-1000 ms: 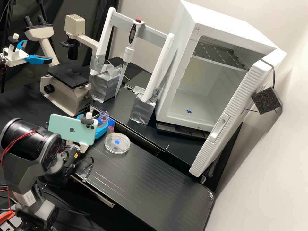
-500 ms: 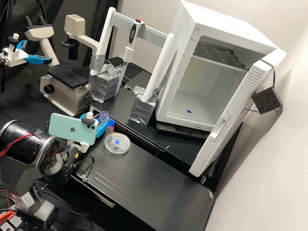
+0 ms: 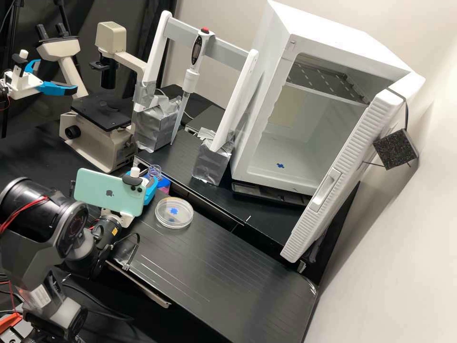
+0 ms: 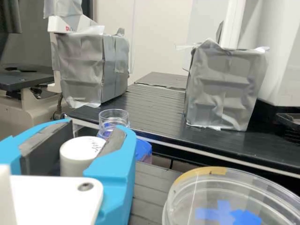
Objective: Close the bottle
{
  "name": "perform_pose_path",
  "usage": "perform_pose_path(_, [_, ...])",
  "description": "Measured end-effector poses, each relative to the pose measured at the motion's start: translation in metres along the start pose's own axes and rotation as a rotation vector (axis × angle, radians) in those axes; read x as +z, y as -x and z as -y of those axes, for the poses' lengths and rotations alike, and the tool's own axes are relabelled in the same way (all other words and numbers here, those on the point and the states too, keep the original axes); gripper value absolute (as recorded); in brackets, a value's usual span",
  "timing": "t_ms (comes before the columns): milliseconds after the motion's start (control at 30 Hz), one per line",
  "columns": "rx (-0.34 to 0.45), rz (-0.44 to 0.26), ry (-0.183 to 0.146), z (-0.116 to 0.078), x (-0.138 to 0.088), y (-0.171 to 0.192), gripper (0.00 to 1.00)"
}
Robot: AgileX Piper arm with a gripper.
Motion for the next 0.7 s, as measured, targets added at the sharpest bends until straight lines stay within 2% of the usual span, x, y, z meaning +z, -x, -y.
perform_pose_path(200, [0.009,0.01,0.0,-0.002,0.002,0.0,0.0])
perform_pose_path(367, [0.035,0.006,-0.018,-0.008,0.002,0.0,0.0])
perform_pose_path(700, [0.122,-0.085,-0.025,-0.027,-0.017,-0.009,0.0])
